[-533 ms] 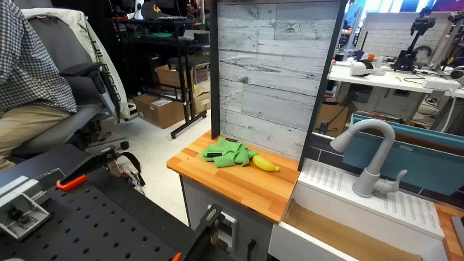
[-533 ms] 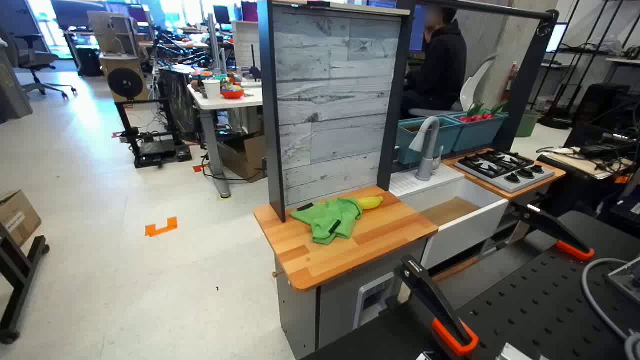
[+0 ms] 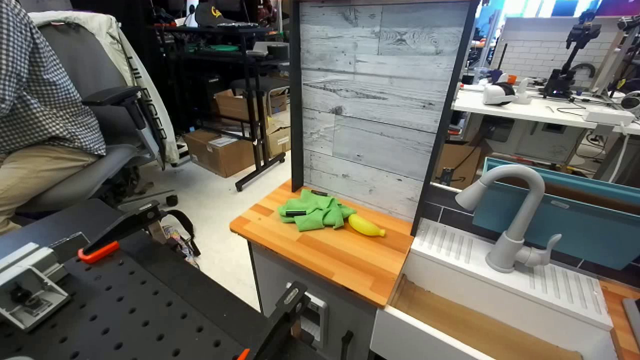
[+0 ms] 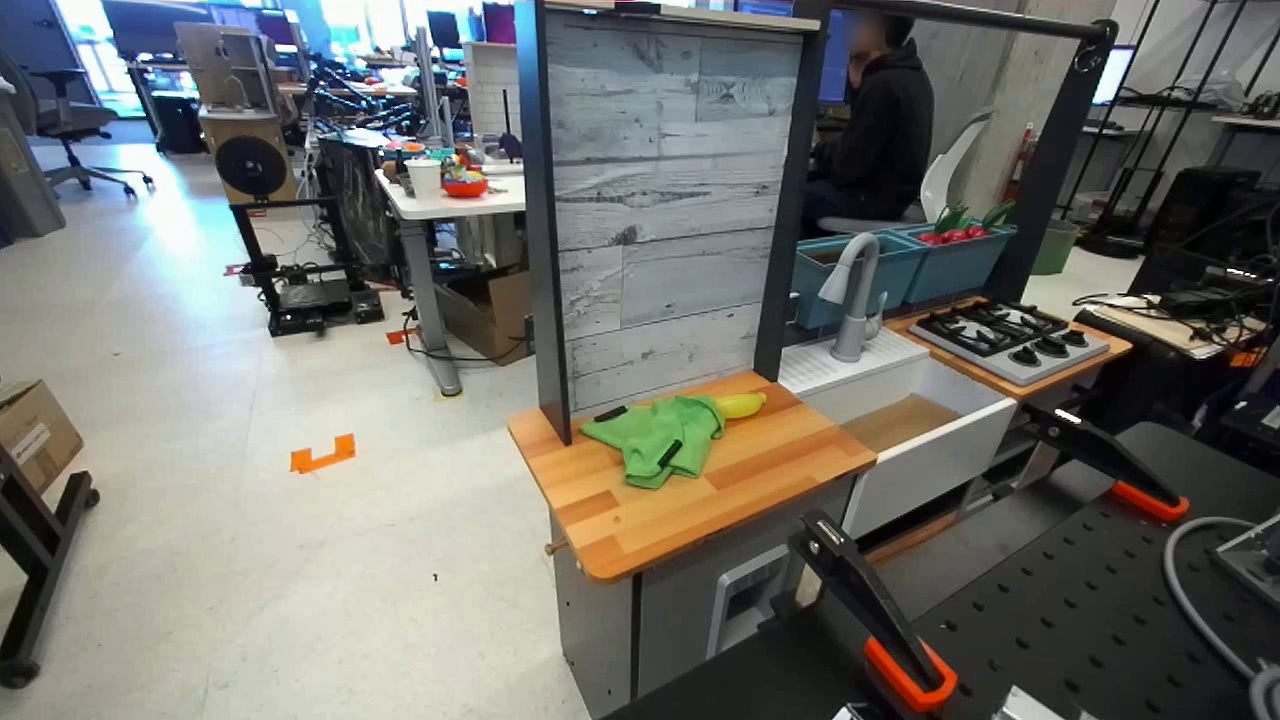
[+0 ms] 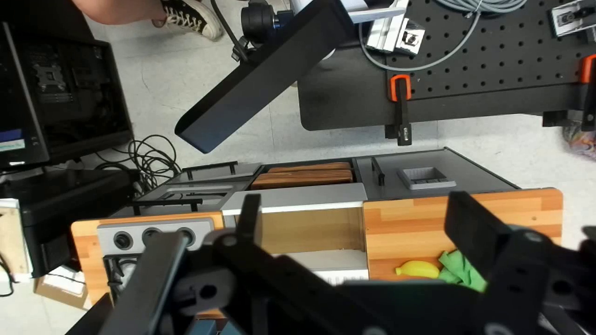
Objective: Slide the tap slightly to the center of the sink
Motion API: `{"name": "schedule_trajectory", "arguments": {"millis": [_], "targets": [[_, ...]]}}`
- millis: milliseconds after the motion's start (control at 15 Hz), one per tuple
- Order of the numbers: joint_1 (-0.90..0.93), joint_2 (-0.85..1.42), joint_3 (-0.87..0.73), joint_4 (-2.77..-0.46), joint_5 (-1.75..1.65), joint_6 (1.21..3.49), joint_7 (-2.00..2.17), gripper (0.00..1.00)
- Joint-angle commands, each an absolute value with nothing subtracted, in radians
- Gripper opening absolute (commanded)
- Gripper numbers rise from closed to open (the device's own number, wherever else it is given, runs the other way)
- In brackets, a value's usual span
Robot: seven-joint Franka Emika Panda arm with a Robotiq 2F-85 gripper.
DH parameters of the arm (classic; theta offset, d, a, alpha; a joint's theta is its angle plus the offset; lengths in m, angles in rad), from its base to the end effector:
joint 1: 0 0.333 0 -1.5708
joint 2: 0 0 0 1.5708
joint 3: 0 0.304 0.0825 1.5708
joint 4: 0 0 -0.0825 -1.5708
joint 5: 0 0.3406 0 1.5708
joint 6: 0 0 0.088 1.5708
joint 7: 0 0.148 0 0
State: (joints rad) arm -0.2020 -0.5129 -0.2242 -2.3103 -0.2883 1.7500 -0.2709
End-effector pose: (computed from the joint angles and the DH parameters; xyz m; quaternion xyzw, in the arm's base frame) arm 0.3081 -0.1882 0.4866 0.9954 -0.0321 -0.0539 0.0726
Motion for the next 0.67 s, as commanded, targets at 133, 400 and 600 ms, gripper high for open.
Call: {"name": "schedule_trajectory", "arguments": {"millis": [133,400,600], "targets": [[-0.194,-0.513,-0.23,-2.308,-0.291,1.747,-0.268,1.0],[-0.193,-0.499,-0.248,-2.286,-0.247,1.726,-0.272,1.0],[-0.187,-0.444,-0.255,-2.26,-0.175,1.74,-0.232,1.0]]}}
